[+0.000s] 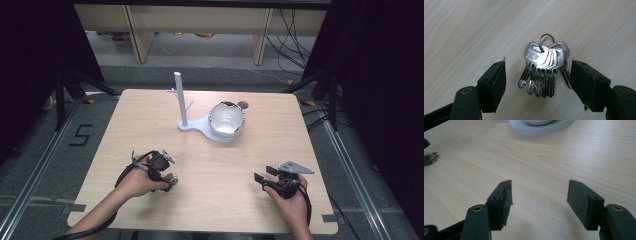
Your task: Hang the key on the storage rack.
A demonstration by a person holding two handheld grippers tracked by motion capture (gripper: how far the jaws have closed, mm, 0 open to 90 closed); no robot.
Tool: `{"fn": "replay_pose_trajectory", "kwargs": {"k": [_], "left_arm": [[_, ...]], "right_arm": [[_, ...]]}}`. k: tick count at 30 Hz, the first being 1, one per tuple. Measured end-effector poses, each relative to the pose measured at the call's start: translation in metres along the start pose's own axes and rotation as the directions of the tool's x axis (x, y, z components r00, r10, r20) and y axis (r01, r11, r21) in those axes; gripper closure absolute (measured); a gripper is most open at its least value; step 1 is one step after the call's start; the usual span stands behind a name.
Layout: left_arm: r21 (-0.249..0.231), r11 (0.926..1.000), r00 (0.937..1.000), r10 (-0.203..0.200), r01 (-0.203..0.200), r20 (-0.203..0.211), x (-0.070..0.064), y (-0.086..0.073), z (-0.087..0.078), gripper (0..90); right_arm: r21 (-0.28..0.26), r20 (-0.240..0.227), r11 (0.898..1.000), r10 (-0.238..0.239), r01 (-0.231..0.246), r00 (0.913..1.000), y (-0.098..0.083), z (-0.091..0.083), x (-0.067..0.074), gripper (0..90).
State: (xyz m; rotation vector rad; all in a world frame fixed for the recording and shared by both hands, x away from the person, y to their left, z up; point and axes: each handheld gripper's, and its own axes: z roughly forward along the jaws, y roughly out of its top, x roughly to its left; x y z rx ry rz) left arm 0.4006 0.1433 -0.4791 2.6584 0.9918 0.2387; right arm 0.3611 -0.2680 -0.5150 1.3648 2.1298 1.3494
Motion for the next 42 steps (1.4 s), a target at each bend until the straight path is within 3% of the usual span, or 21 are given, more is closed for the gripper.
{"fn": "replay_pose_trajectory", "kwargs": {"k": [4,6,14,15,17,18,19,24,25,27,30,32,39,40,42], "left_arm": [[0.027,0.9996,1.0000,-0.004,0.004,0.008,-0.001,0.005,0.004,28.5],[0.027,0.9996,0.9999,-0.009,0.009,0.009,-0.003,0.007,0.006,28.9],[0.037,0.9993,0.9997,-0.011,0.010,0.022,-0.004,0.013,0.004,30.3],[0.035,0.9988,0.9988,-0.036,0.035,0.033,-0.005,0.013,0.003,30.3],[0.037,0.9988,0.9991,-0.032,0.031,0.027,-0.006,0.014,0.003,30.2],[0.037,0.9988,0.9991,-0.032,0.031,0.027,-0.006,0.014,0.003,30.2],[0.047,0.9986,0.9993,-0.026,0.025,0.025,-0.006,0.014,0.004,30.2],[0.079,0.9966,0.9992,-0.026,0.023,0.031,-0.006,0.015,0.008,30.4],[0.078,0.9963,0.9987,-0.039,0.037,0.032,-0.005,0.014,0.011,30.6],[0.100,0.9943,0.9982,-0.042,0.037,0.043,-0.003,0.015,0.010,31.1],[0.096,0.9941,0.9968,-0.056,0.050,0.057,-0.001,0.014,0.011,33.3],[0.105,0.9937,0.9971,-0.046,0.039,0.061,0.001,0.014,0.009,38.3],[0.119,0.9928,0.9978,-0.014,0.007,0.065,0.004,0.014,0.007,56.8],[0.120,0.9928,0.9977,-0.015,0.007,0.066,0.003,0.014,0.006,58.5],[0.120,0.9928,0.9977,-0.009,0.001,0.067,0.003,0.014,0.006,62.3]], "right_arm": [[0.000,-0.003,1.000,-0.001,0.001,1.0000,0.000,0.000,0.000,37.5],[-0.001,0.008,0.999,-0.043,0.043,0.9991,0.000,0.001,-0.004,37.4],[-0.003,0.002,0.999,-0.046,0.046,0.9989,0.001,0.001,-0.004,37.3],[0.007,-0.002,0.999,-0.034,0.034,0.9994,0.001,0.001,-0.003,37.3],[0.004,0.008,0.999,-0.050,0.050,0.9987,0.001,0.001,-0.004,37.2],[0.019,0.004,1.000,-0.018,0.017,0.9998,0.001,0.000,-0.001,37.2],[0.010,0.009,0.999,-0.052,0.052,0.9986,0.001,0.000,-0.004,37.2],[0.014,-0.002,1.000,-0.023,0.023,0.9997,0.001,0.001,-0.002,37.1],[0.007,0.001,0.999,-0.046,0.046,0.9989,0.001,0.001,-0.003,37.1],[0.012,0.009,0.998,-0.054,0.054,0.9985,0.001,0.001,-0.004,37.0],[0.011,0.009,0.998,-0.056,0.056,0.9984,0.001,0.001,-0.004,37.0],[-0.002,-0.008,1.000,-0.013,0.013,0.9999,0.000,0.003,-0.001,37.1],[0.019,-0.011,1.000,-0.010,0.011,0.9999,0.000,0.002,-0.001,37.1],[0.012,-0.008,0.999,-0.041,0.041,0.9991,0.001,0.002,-0.004,37.1],[0.012,-0.009,0.999,-0.042,0.042,0.9991,0.001,0.002,-0.004,37.1]]}}
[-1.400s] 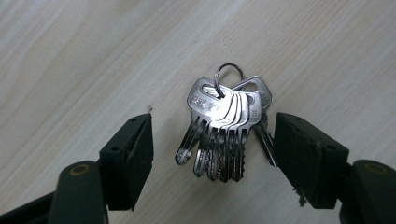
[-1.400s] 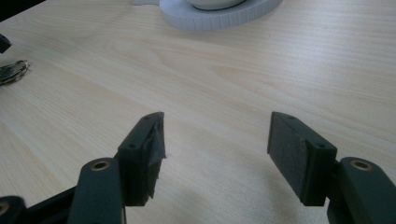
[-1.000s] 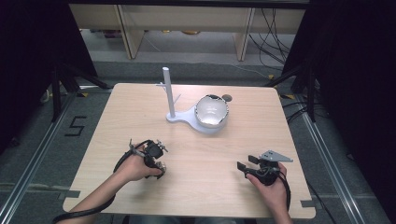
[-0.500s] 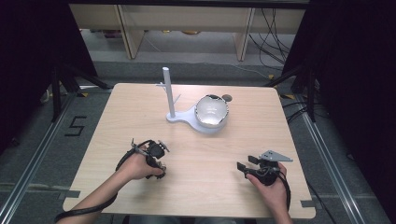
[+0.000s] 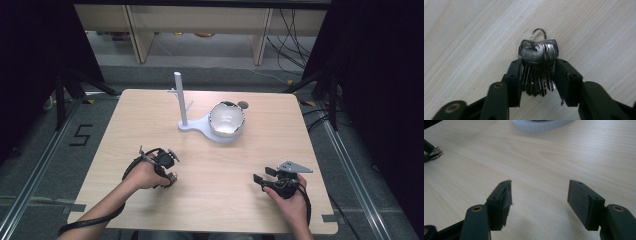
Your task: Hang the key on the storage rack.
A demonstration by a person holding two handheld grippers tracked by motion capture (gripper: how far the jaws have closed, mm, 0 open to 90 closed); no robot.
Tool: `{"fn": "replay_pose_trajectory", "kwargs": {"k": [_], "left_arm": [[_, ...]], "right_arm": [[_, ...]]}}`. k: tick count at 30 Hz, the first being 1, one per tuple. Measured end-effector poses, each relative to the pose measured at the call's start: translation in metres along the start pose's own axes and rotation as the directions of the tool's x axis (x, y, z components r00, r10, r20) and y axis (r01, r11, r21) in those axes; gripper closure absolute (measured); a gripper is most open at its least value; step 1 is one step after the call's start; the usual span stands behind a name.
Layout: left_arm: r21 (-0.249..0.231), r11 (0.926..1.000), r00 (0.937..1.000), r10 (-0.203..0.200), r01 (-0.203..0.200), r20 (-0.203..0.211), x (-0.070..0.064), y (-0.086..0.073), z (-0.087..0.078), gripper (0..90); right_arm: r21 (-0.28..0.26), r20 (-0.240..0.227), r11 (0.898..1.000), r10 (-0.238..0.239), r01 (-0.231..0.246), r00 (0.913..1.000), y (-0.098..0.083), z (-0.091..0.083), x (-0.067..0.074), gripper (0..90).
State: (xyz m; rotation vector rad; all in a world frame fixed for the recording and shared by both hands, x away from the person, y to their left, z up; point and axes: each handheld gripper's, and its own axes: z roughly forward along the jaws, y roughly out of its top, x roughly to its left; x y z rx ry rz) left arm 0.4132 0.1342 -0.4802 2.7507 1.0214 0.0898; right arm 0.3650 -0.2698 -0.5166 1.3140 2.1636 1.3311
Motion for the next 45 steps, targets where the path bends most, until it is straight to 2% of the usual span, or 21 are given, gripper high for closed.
{"fn": "replay_pose_trajectory", "kwargs": {"k": [2,5,6,7,9,18,22,26,29,30,31,32,35,36,37,40,43,45], "left_arm": [[-0.002,1.0000,1.0000,0.002,-0.002,0.002,0.000,-0.001,0.000,64.6],[0.015,0.9997,0.9998,0.018,-0.018,0.000,-0.001,-0.001,-0.001,70.5],[0.015,0.9997,0.9998,0.018,-0.018,0.000,-0.001,-0.001,-0.001,74.8],[0.013,0.9998,0.9998,0.018,-0.018,0.003,-0.001,-0.001,-0.001,75.5],[0.001,0.9998,0.9998,0.018,-0.018,0.004,-0.001,-0.001,0.000,75.4],[0.026,0.9990,0.9993,0.036,-0.036,0.001,-0.002,0.001,-0.001,76.0],[0.030,0.9989,0.9993,0.036,-0.036,0.004,-0.002,0.001,-0.001,69.5],[0.029,0.9983,0.9987,0.050,-0.051,0.006,-0.003,0.001,-0.002,68.3],[0.023,0.9990,0.9992,0.039,-0.039,0.009,-0.002,0.003,-0.003,65.6],[0.039,0.9978,0.9986,0.052,-0.053,0.009,0.000,0.005,-0.004,65.1],[0.036,0.9988,0.9994,0.032,-0.033,0.013,-0.001,0.005,-0.003,64.6],[0.056,0.9977,0.9992,0.037,-0.038,0.015,0.000,0.007,-0.005,63.8],[0.062,0.9976,0.9995,0.027,-0.028,0.016,0.002,0.011,-0.005,61.9],[0.085,0.9947,0.9983,0.056,-0.057,0.014,0.003,0.013,-0.005,61.1],[0.079,0.9955,0.9985,0.053,-0.054,0.016,0.003,0.014,-0.004,61.0],[0.122,0.9896,0.9969,0.073,-0.076,0.028,0.002,0.017,-0.004,62.0],[0.133,0.9866,0.9954,0.091,-0.094,0.029,0.002,0.020,-0.003,65.0],[0.140,0.9862,0.9958,0.084,-0.088,0.036,0.001,0.021,-0.003,66.7]], "right_arm": [[0.000,-0.002,1.000,0.002,-0.002,1.0000,0.000,0.000,0.000,37.1],[0.029,-0.004,0.998,0.053,-0.052,0.9986,0.000,-0.001,0.004,37.1],[0.029,-0.004,0.998,0.053,-0.052,0.9986,0.000,-0.001,0.004,37.1],[0.021,-0.006,1.000,0.015,-0.015,0.9999,0.000,0.000,0.001,37.1],[0.024,-0.006,1.000,0.018,-0.018,0.9998,0.000,0.000,0.001,37.1],[0.030,0.002,1.000,0.007,-0.007,1.0000,0.000,0.000,0.000,37.1],[0.033,0.000,0.999,0.008,-0.008,1.0000,0.000,0.001,0.000,37.1],[0.032,-0.001,0.999,0.011,-0.011,0.9999,0.000,0.000,0.000,37.1],[0.027,-0.006,0.999,0.017,-0.017,0.9998,0.000,0.001,0.000,37.1],[0.045,-0.006,0.997,0.062,-0.062,0.9981,0.000,0.000,0.004,37.1],[0.033,-0.018,0.998,0.062,-0.061,0.9979,0.000,0.002,0.004,37.1],[0.047,-0.014,0.998,0.052,-0.051,0.9986,0.000,0.001,0.003,37.1],[0.041,-0.023,0.997,0.066,-0.065,0.9976,0.000,0.002,0.003,37.1],[0.035,-0.021,0.998,0.060,-0.059,0.9980,0.000,0.002,0.003,37.1],[0.034,-0.022,0.998,0.060,-0.059,0.9980,0.000,0.002,0.003,37.1],[0.032,-0.023,0.998,0.060,-0.059,0.9980,0.000,0.002,0.003,37.1],[0.041,-0.009,0.998,0.051,-0.051,0.9986,0.000,0.001,0.002,37.1],[0.039,-0.008,0.998,0.046,-0.046,0.9989,0.000,0.001,0.002,37.1]]}}
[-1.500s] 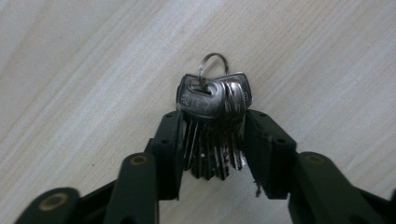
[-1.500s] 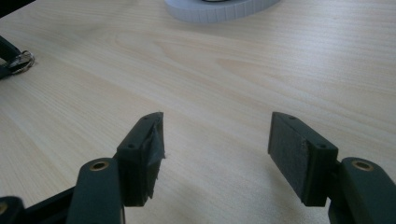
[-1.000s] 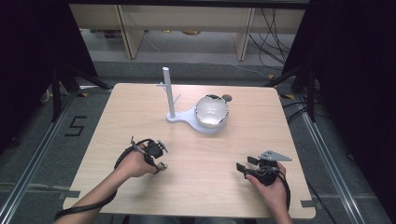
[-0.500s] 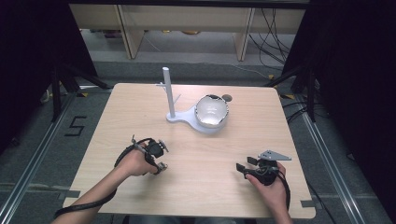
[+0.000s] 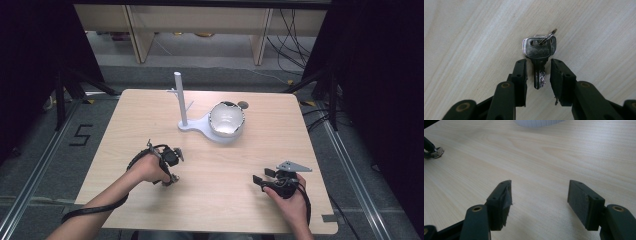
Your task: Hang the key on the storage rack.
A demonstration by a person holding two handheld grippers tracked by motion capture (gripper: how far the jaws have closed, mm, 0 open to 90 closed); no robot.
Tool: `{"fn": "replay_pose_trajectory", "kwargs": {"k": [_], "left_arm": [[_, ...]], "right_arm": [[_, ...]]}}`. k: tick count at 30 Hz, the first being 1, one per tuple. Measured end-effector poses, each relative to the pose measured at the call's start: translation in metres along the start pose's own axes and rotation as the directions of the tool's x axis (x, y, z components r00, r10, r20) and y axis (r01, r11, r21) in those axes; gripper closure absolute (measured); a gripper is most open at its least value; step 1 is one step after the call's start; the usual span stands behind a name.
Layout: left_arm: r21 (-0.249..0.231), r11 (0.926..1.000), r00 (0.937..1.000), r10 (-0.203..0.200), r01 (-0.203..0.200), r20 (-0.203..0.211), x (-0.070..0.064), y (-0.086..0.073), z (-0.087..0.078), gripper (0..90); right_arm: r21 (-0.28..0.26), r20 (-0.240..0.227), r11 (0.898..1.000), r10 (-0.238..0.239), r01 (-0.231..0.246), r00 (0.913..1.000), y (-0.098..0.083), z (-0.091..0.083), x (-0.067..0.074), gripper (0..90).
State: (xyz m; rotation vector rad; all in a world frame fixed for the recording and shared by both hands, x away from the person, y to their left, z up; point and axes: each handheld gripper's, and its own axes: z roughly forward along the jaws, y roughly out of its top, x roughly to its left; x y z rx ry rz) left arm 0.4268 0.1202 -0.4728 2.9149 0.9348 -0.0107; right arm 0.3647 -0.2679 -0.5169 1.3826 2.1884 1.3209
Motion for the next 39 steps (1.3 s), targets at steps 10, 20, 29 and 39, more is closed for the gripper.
{"fn": "replay_pose_trajectory", "kwargs": {"k": [10,20,29,39], "left_arm": [[0.035,0.9994,1.0000,0.003,-0.003,0.003,-0.0033,0.0026,0.0054,70.1],[0.046,0.9987,0.9998,0.021,-0.021,-0.001,-0.0004,0.0067,0.0061,71.0],[0.055,0.9968,0.9977,0.059,-0.057,-0.032,-0.0037,0.0075,0.0062,80.1],[0.042,0.9969,0.9968,0.069,-0.067,-0.041,-0.0054,0.0050,0.0059,80.6]], "right_arm": [[0.010,-0.025,1.000,0.026,-0.025,0.9994,-0.0004,0.0013,0.0013,37.1],[0.001,-0.019,1.000,-0.018,0.018,0.9997,0.0000,0.0019,-0.0021,37.1],[0.009,-0.022,1.000,-0.013,0.014,0.9997,-0.0001,0.0023,-0.0020,37.0],[0.031,0.010,0.999,-0.028,0.028,0.9995,0.0007,0.0007,-0.0011,36.9]]}}
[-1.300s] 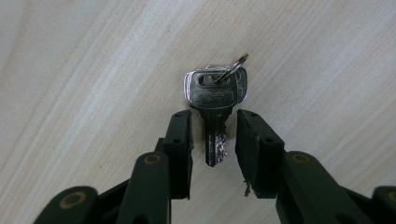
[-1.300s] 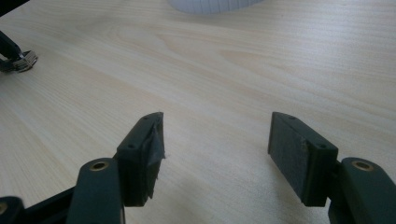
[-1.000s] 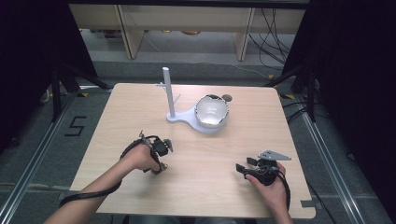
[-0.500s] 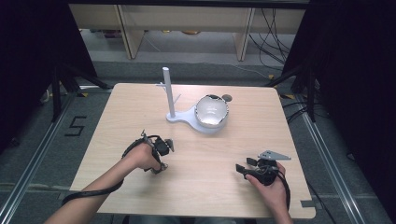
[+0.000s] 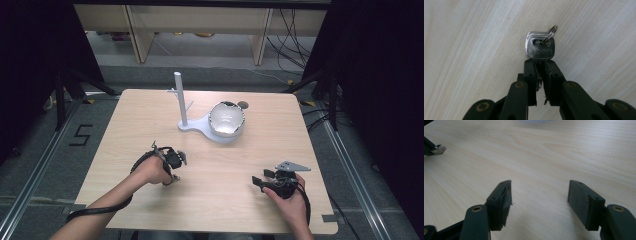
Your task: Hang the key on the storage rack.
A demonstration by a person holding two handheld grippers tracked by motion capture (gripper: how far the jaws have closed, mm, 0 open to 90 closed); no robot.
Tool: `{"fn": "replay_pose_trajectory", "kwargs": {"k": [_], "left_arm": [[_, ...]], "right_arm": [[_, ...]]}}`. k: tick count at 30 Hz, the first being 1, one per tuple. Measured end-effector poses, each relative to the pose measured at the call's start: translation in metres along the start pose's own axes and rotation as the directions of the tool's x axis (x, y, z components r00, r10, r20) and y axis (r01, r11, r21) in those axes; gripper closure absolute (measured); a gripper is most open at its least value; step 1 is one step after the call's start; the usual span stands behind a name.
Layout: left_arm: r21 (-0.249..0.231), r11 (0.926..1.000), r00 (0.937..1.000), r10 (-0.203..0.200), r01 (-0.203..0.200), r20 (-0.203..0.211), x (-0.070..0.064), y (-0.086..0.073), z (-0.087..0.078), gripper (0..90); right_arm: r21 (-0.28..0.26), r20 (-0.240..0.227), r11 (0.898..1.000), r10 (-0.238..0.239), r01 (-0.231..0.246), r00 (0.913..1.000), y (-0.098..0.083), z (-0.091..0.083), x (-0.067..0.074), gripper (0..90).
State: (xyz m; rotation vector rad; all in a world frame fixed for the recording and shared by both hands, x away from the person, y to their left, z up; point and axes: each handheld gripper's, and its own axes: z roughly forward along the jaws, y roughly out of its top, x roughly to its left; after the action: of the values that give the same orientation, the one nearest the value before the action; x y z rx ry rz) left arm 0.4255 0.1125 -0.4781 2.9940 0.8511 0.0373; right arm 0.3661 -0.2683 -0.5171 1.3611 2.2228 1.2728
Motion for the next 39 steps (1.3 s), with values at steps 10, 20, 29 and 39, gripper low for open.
{"fn": "replay_pose_trajectory", "kwargs": {"k": [10,20,29,39], "left_arm": [[0.011,0.9999,1.0000,0.009,-0.009,0.001,0.000,0.002,0.000,80.5],[0.003,0.9991,0.9991,0.042,-0.042,-0.005,0.000,-0.001,0.000,81.0],[-0.059,0.9981,0.9999,0.015,-0.015,-0.008,0.003,-0.010,-0.009,81.1],[-0.113,0.9933,0.9993,-0.027,0.024,-0.025,0.010,-0.019,-0.028,81.1]], "right_arm": [[-0.007,-0.032,0.999,0.046,-0.047,0.9984,-0.001,0.002,0.003,36.9],[0.010,-0.042,0.999,0.048,-0.048,0.9979,-0.001,0.001,0.002,36.9],[-0.008,-0.016,1.000,0.007,-0.007,0.9998,0.000,0.002,0.000,37.0],[-0.008,-0.031,0.999,0.045,-0.045,0.9985,-0.001,0.002,0.003,36.9]]}}
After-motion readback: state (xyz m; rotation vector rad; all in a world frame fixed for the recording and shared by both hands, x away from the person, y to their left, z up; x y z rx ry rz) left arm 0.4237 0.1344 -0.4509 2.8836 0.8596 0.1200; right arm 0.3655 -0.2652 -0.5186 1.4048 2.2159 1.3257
